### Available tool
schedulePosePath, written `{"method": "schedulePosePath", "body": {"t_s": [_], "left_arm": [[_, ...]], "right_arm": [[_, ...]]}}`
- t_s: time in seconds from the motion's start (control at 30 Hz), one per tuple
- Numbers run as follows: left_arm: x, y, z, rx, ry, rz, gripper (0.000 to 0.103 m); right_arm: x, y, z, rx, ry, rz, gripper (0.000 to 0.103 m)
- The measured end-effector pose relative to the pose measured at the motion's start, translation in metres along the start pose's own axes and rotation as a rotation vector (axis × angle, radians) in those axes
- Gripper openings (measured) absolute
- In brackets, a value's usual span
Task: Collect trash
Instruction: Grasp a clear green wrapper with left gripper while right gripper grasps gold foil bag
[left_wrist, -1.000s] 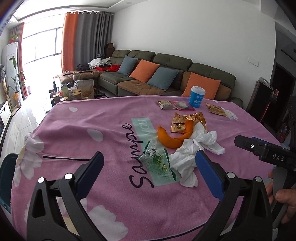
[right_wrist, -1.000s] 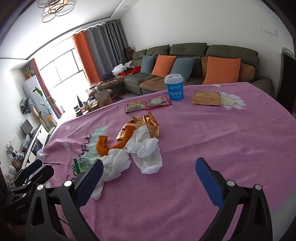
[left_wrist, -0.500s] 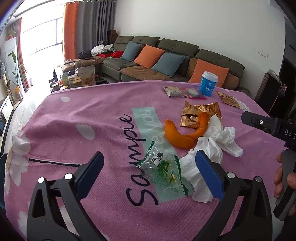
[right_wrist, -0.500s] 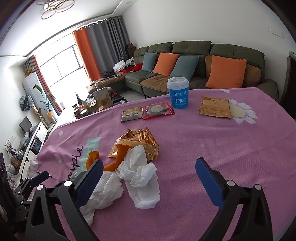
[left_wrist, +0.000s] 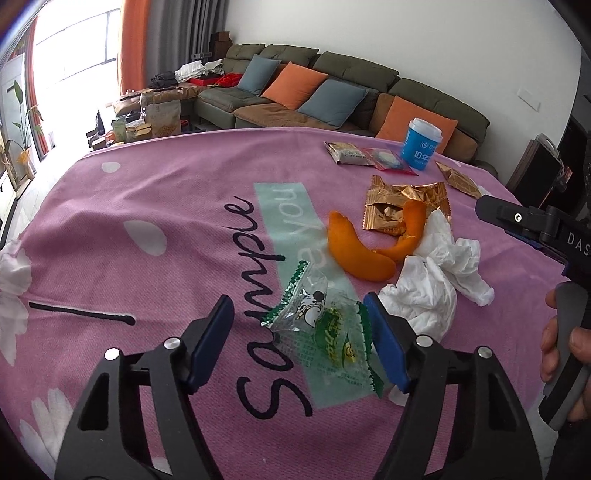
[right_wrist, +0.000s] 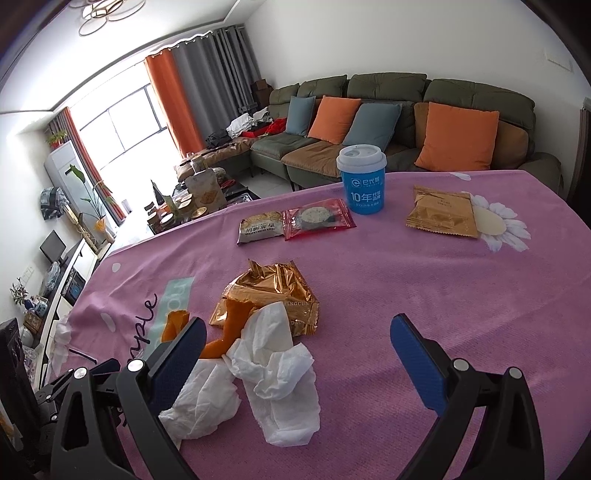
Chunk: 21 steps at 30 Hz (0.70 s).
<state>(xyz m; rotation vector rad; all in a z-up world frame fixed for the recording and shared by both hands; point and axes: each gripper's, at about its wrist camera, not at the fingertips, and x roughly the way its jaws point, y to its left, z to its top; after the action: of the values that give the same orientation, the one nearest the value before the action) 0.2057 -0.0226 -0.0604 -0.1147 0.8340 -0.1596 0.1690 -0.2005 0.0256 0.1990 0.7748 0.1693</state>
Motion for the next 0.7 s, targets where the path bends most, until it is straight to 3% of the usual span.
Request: {"method": "schedulePosePath", "body": {"t_s": [0.1, 0.17, 0.43, 0.7], "left_arm": [[0.003, -0.001, -0.001, 0.006, 0.014, -0.004, 0.064], [0.003, -0.001, -0.002, 0.005, 0.019, -0.016, 0.051], [0.001, -0.001, -0.004, 0.009, 0.000, -0.037, 0.027], [-0.004, 0.003, -0.005, -0.011, -0.025, -0.056, 0.017]], "right_arm": [[0.003, 0.001, 0.002, -0.002, 0.000, 0.001, 0.096], [0.004, 0.000, 0.004, -0.003, -0.001, 0.003, 0.096], [0.009, -0.002, 0.008, -0.002, 0.006, -0.001, 0.096], [0.027, -0.011, 0.018, 0.014, 0.047, 0.024, 0.096]]}}
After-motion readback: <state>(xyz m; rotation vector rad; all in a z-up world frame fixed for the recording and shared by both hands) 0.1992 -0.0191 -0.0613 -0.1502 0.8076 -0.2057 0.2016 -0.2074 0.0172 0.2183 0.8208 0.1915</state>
